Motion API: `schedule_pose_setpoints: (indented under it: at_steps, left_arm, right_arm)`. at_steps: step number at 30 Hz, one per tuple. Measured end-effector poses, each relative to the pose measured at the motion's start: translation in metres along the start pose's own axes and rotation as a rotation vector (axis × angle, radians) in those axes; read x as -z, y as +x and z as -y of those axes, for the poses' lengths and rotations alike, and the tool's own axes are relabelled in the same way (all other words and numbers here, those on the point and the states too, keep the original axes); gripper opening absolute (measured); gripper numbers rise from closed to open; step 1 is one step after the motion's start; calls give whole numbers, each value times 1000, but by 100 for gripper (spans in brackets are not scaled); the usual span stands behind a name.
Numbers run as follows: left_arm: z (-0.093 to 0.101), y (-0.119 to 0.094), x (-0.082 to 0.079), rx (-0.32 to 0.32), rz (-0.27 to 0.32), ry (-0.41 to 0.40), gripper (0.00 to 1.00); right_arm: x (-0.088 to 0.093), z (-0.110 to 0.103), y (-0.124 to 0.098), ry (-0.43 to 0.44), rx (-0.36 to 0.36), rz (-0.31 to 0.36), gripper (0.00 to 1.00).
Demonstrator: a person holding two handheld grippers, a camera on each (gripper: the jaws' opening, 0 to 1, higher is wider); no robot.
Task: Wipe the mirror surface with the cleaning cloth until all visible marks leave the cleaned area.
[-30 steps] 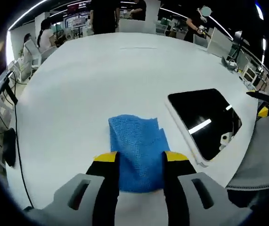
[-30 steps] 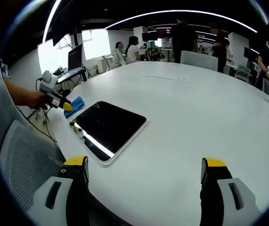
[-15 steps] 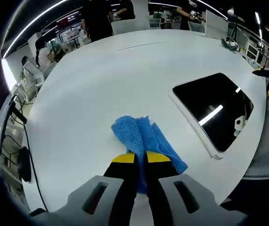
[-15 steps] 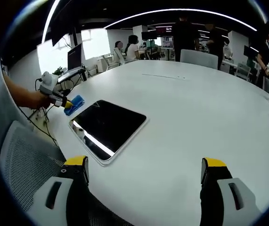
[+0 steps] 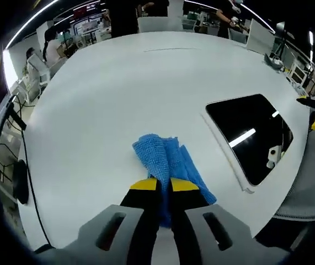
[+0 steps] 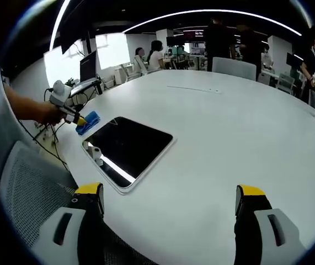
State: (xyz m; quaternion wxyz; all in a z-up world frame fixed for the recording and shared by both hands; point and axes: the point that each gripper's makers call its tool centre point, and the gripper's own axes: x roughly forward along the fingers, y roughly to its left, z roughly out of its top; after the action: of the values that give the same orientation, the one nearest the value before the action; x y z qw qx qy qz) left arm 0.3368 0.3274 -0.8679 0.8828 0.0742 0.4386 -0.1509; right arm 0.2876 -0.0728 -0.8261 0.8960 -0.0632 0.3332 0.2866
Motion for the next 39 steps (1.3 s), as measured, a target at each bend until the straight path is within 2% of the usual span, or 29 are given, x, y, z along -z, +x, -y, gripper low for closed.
schedule_pose_setpoints:
  at_steps: [2,4,6,7,10,17,20,25,27,30,32,35,39]
  left_arm:
    - [-2,0,0,-8,-8,-50,3]
    - [-4,-1,0,-13,-13,-144,3]
    - [-12,-2,-6,-35,24,-70,2]
    - [-13,-3,-6,-41,16,-73,2]
    - [-16,-8,-11,-27,6,-191,2]
    - [-23,-17,-25,-15,8,-252,2]
    - [-21,-17,-30,-2,-2,-269,3]
    - [-17,-17,-38,16,31,-251,3]
    - [-15,-16,-39,28,27,-267,3]
    - [-13,-14,-36,41,10,-343,3]
    - [-11,-14,-40,51,34,-317,3]
    - [-6,-12,-41,67,32,-307,3]
    - [3,-6,-43,94,28,-350,3]
  right_arm:
    - [0,0,0,-2,0,-1,98]
    - [0,0,0,-3,0,-1,98]
    - [0,0,-1,-2,-1,2,98]
    - [0,1,-1,-1,0,2,98]
    - [-1,1,-1,-2,0,5,98]
    - [-2,1,-1,-2,2,9,98]
    - [-2,1,-1,-2,2,10,98]
    - [-3,1,-1,-1,4,11,98]
    - [-3,1,-2,1,5,12,98]
    - [-3,1,-2,0,4,13,98]
    - [-3,1,-1,-1,4,12,98]
    - [-3,0,-1,-1,3,14,98]
    - [-3,1,-2,0,3,15,98]
